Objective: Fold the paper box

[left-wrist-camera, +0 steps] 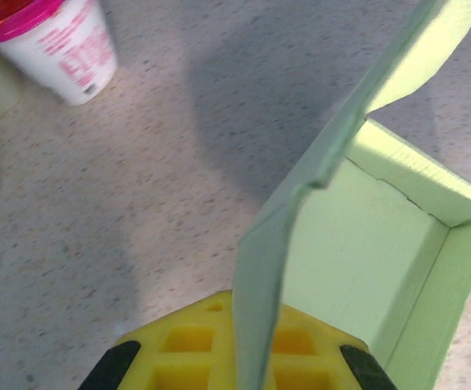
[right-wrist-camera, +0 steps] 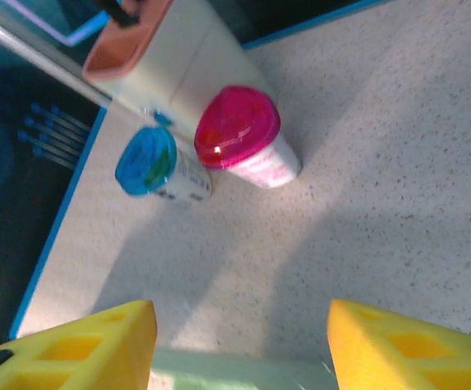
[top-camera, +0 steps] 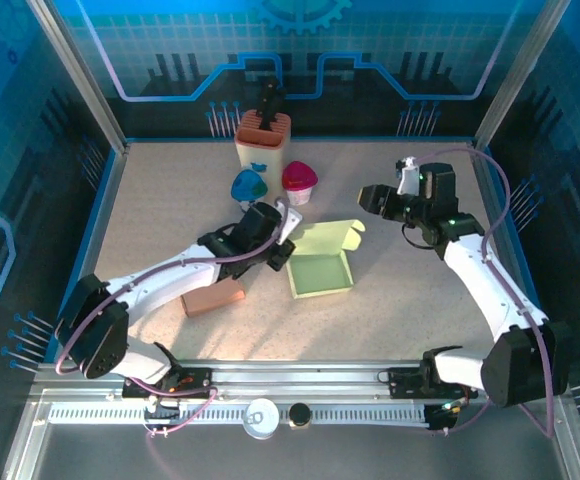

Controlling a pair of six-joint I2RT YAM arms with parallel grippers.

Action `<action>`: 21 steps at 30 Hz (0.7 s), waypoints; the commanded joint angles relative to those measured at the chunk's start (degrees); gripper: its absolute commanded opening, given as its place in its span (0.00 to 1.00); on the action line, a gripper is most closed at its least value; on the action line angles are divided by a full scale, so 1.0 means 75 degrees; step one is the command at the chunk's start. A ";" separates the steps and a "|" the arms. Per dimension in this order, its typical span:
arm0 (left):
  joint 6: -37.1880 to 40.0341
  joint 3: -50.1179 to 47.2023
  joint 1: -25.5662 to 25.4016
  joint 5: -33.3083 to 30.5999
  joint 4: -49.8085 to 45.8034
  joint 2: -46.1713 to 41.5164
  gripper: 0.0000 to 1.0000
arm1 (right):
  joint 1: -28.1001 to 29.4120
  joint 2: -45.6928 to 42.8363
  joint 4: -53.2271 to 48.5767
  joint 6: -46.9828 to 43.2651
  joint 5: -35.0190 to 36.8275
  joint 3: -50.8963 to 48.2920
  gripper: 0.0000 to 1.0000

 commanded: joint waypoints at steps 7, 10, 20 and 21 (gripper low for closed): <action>0.1113 -0.0479 0.0397 0.0139 0.0381 -0.0196 0.00 | 0.0097 0.0433 -0.0143 -0.2378 -0.0612 -0.0767 0.64; 0.1103 -0.0471 0.0443 0.0012 0.0551 -0.0113 0.00 | 0.0413 0.0840 -0.0460 -0.2689 -0.0300 -0.0419 0.64; 0.1147 -0.0400 0.0497 -0.0203 0.0611 0.0041 0.00 | 0.1246 0.1440 -0.0415 -0.3096 0.0932 -0.0282 0.57; 0.1133 -0.0388 0.0511 -0.0218 0.0605 0.0052 0.00 | 0.1284 0.1540 -0.0480 -0.3137 0.1015 -0.0190 0.54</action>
